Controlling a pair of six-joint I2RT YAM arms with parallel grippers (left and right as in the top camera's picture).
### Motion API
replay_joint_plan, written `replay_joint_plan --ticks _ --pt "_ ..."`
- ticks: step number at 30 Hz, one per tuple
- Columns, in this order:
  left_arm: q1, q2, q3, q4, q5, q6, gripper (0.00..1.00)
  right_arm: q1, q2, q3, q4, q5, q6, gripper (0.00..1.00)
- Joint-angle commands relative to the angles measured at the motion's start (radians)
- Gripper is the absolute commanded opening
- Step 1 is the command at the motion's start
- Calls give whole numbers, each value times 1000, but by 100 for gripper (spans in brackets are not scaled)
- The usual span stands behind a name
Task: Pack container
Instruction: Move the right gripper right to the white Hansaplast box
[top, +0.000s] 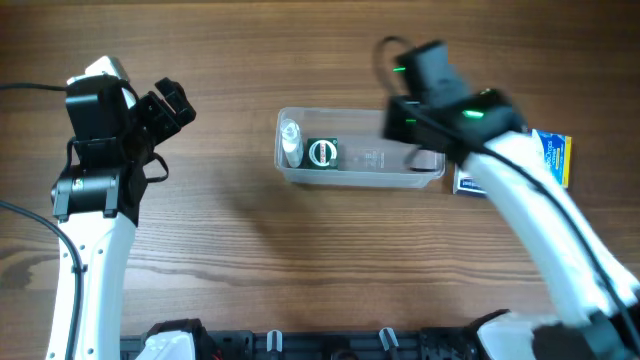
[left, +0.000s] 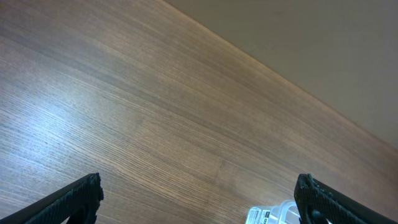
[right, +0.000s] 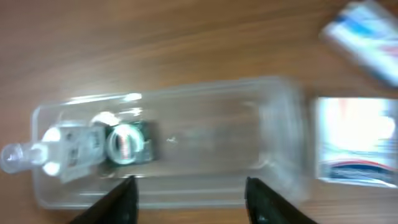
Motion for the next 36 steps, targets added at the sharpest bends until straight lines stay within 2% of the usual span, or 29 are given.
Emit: replay_joint_plan --ticks 1,6,7,9,14,15,18,24,30,36 --pt "5 3 8 2 11 5 100 -108 -71 11 -100 76 -8 68" --pt "5 3 8 2 11 5 100 -239 -69 -36 -167 76 -52 71" --pt "5 3 8 2 11 5 100 -253 -65 -52 -162 76 -52 70" --pt "5 3 8 2 11 5 100 -271 -56 -78 -145 70 -52 61" --pt "5 3 8 2 11 5 100 -278 -14 -119 -139 56 -54 60" --pt "5 3 8 2 11 5 100 -278 -5 -127 -138 56 -57 62" --pt "5 3 8 2 11 5 100 -283 23 -146 -130 55 -98 82" --pt "5 3 8 2 11 5 100 -338 63 -166 -70 -94 -237 98" --pt "5 3 8 2 11 5 100 -381 80 -167 -46 -84 -327 100" --pt "5 3 8 2 11 5 100 -386 87 -186 -29 -22 -341 100"
